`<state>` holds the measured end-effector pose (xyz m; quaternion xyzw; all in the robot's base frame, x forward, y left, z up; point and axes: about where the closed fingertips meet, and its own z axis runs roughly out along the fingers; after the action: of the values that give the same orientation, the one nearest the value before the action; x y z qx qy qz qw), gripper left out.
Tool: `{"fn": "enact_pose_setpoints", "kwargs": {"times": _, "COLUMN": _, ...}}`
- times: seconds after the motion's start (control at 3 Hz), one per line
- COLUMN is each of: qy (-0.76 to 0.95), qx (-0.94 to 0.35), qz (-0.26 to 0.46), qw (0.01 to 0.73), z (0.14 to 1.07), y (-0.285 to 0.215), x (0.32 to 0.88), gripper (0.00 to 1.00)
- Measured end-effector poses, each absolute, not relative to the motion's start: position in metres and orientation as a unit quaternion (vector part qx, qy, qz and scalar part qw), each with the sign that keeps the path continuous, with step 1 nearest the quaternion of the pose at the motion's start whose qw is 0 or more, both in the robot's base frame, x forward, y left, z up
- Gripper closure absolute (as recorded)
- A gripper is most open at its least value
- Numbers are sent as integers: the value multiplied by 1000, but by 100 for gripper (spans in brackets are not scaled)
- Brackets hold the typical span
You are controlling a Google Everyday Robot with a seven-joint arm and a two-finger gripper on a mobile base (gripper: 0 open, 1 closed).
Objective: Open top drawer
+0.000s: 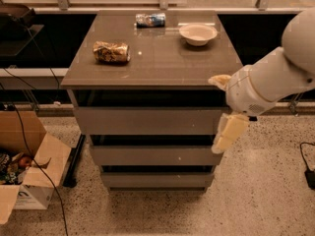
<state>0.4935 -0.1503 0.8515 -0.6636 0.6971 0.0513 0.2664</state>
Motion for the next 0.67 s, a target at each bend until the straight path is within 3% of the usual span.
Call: {"fn": "enact_pose_setpoints", "kwargs": {"times": 0.67, "qy": 717, "qx": -629, "qz": 89, "qw": 286, "z": 782, "y": -156, "x": 526, "gripper": 0}}
